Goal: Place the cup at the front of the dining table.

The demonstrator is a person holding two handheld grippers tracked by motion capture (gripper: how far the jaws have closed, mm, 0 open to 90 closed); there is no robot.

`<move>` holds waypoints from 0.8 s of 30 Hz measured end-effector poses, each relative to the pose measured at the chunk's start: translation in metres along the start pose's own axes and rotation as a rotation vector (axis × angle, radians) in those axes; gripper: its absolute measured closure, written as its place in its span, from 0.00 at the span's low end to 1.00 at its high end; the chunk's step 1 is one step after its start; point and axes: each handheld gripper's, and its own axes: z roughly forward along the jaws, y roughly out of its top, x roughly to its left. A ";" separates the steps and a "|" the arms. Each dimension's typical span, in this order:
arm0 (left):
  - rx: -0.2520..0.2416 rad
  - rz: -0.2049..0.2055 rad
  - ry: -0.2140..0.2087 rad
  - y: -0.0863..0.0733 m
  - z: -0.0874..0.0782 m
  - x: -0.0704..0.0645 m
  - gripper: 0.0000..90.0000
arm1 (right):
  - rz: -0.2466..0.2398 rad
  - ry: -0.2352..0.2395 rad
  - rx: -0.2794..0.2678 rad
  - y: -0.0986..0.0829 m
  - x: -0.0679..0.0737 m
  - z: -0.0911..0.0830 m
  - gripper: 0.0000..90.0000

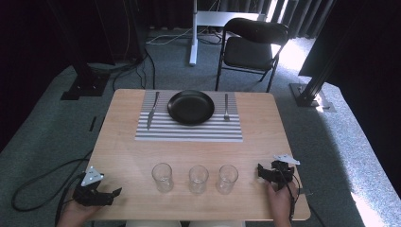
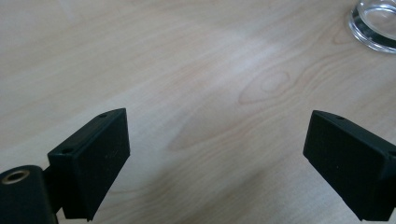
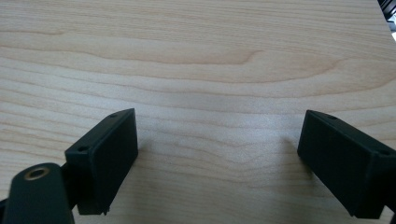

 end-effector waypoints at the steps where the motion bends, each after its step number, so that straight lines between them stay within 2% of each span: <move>1: -0.015 0.005 0.009 0.002 -0.003 -0.001 0.09 | 0.000 0.000 0.000 0.000 0.000 0.000 0.13; 2: -0.016 0.007 -0.015 0.003 -0.005 -0.002 0.09 | 0.000 0.000 0.000 0.000 0.000 0.000 0.13; 4: -0.032 0.012 -0.005 0.004 -0.008 -0.004 0.09 | 0.000 0.000 0.000 0.000 0.000 0.000 0.13; 6: -0.044 0.014 -0.010 0.006 -0.012 -0.004 0.09 | 0.000 0.000 0.000 0.000 0.000 0.000 0.13; 8: -0.054 0.019 -0.033 0.008 -0.015 -0.005 0.09 | 0.000 0.000 0.000 0.000 0.000 0.000 0.13; 9: -0.067 0.020 -0.023 0.010 -0.018 -0.006 0.09 | 0.000 0.000 0.000 0.000 0.000 0.000 0.13; 10: -0.077 0.029 -0.041 0.013 -0.021 -0.007 0.09 | 0.000 0.000 0.000 0.000 0.000 0.000 0.13; 14: -0.102 0.054 -0.032 0.021 -0.028 -0.011 0.09 | 0.000 0.000 0.000 0.000 0.000 0.000 0.13; 15: -0.103 0.059 -0.047 0.023 -0.030 -0.012 0.09 | 0.000 0.000 0.000 0.000 0.000 0.000 0.13; 16: -0.114 0.076 -0.044 0.028 -0.033 -0.015 0.09 | 0.000 0.000 0.000 0.000 0.000 0.000 0.13; 19: -0.108 0.081 -0.056 0.030 -0.033 -0.016 0.09 | 0.000 0.000 0.000 0.000 0.000 0.000 0.13; 20: -0.102 0.103 -0.070 0.036 -0.034 -0.020 0.09 | 0.000 0.000 0.000 0.000 0.000 0.000 0.13; 22: -0.103 0.123 -0.072 0.040 -0.034 -0.025 0.09 | 0.000 0.000 0.000 0.000 0.000 0.000 0.13; 23: -0.095 0.128 -0.090 0.042 -0.034 -0.027 0.09 | -0.001 0.000 0.000 0.000 0.000 0.000 0.13; 24: -0.095 0.128 -0.090 0.042 -0.034 -0.027 0.09 | -0.001 0.000 0.000 0.000 0.000 0.000 0.13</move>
